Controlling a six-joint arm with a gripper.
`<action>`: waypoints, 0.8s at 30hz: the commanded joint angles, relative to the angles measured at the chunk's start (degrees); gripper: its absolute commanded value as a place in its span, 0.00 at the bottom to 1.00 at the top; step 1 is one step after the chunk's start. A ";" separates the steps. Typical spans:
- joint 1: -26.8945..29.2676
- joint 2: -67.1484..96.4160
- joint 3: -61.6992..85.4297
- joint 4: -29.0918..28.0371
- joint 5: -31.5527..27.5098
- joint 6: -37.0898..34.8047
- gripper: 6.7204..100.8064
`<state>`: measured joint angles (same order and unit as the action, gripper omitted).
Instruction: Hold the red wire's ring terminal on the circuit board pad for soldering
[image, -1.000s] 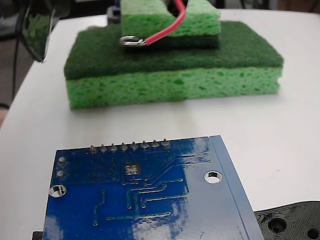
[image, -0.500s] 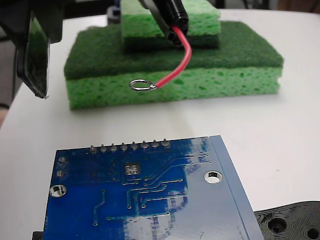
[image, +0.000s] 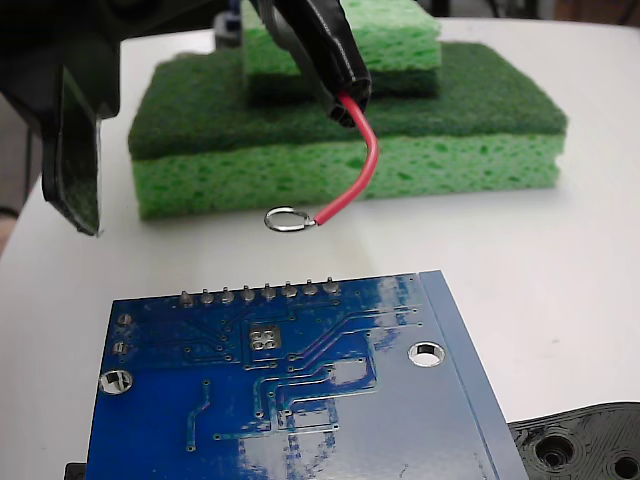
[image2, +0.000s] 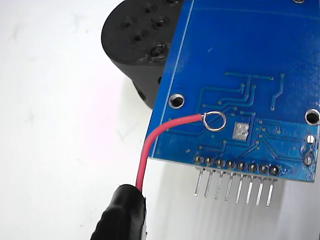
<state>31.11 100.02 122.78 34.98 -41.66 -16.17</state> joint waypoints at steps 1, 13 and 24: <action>0.09 -0.70 -1.14 0.26 -1.85 -0.53 0.99; 0.18 -2.11 -1.05 -2.46 -2.20 -0.35 0.99; 1.93 -3.78 -1.23 -3.16 -4.13 -0.70 0.99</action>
<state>32.96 96.15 121.99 31.99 -44.12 -16.88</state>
